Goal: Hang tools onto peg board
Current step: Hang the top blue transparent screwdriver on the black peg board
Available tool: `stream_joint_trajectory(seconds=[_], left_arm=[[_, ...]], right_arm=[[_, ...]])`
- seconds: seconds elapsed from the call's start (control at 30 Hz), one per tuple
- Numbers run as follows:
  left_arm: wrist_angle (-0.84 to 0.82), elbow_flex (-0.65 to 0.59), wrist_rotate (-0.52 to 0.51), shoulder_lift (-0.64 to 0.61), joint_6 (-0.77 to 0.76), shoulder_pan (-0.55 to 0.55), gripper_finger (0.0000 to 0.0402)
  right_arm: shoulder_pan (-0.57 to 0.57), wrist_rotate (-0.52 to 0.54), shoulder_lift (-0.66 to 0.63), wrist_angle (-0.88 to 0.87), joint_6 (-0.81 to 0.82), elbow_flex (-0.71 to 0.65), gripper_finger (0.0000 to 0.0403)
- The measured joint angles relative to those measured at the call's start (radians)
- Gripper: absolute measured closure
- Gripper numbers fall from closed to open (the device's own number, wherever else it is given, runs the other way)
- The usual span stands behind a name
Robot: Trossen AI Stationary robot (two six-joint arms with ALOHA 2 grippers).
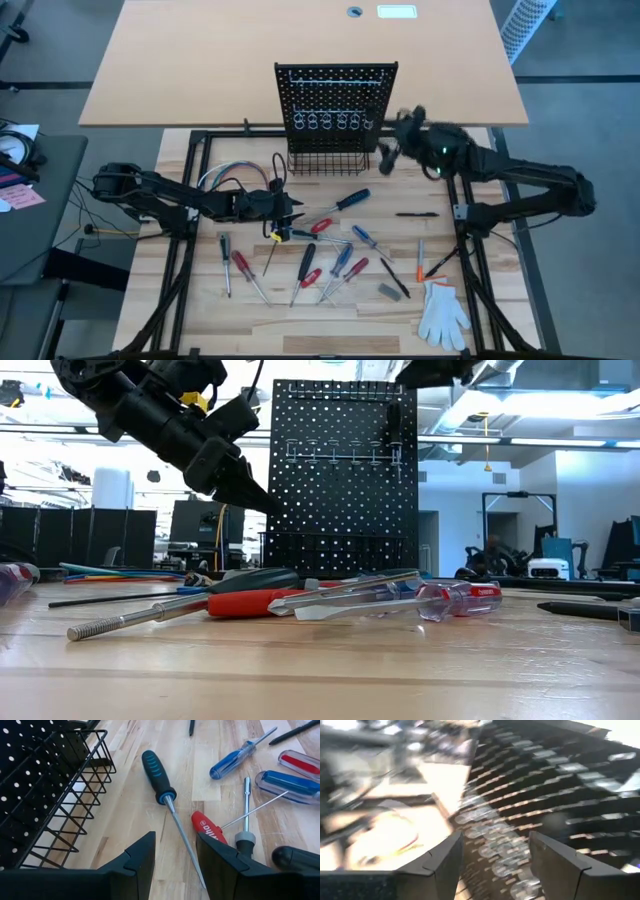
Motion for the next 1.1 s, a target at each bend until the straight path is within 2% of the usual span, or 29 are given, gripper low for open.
stream_joint_trajectory(seconds=[0.17, 0.33, 0.47, 0.6, 0.7, 0.8, 0.87, 1.0, 1.1], left_arm=[[-0.002, 0.000, 0.000, 0.000, 0.003, -0.001, 0.0267], [-0.002, 0.000, 0.000, 0.000, 0.003, -0.001, 0.0267], [0.002, 0.000, 0.000, 0.000, 0.003, -0.001, 0.0267], [0.023, 0.000, 0.000, 0.000, 0.018, -0.001, 0.0267], [0.028, 0.000, 0.000, 0.000, 0.019, -0.001, 0.0267], [0.025, 0.000, 0.000, 0.000, 0.019, -0.001, 0.0267], [0.026, 0.000, 0.000, 0.000, 0.019, -0.001, 0.0267], [0.025, 0.000, 0.001, 0.000, 0.019, -0.001, 0.0267], [0.027, 0.000, 0.001, 0.000, 0.019, -0.001, 0.0267]], right_arm=[[0.184, -0.001, 0.060, -0.203, 0.116, -0.015, 0.0179], [0.328, -0.002, 0.138, -0.232, 0.246, -0.159, 0.0180], [0.360, -0.005, 0.156, -0.293, 0.470, -0.264, 0.0184], [0.354, -0.007, 0.137, -0.510, 0.683, -0.295, 0.0194], [0.329, -0.068, 0.126, -0.630, 0.803, -0.307, 0.0202], [0.314, -0.193, 0.127, -0.604, 0.836, -0.333, 0.0209], [0.324, -0.221, 0.131, -0.522, 0.829, -0.353, 0.0213], [0.368, -0.219, 0.132, -0.275, 0.825, -0.425, 0.0215], [0.384, -0.134, 0.142, -0.114, 0.873, -0.471, 0.0216]])
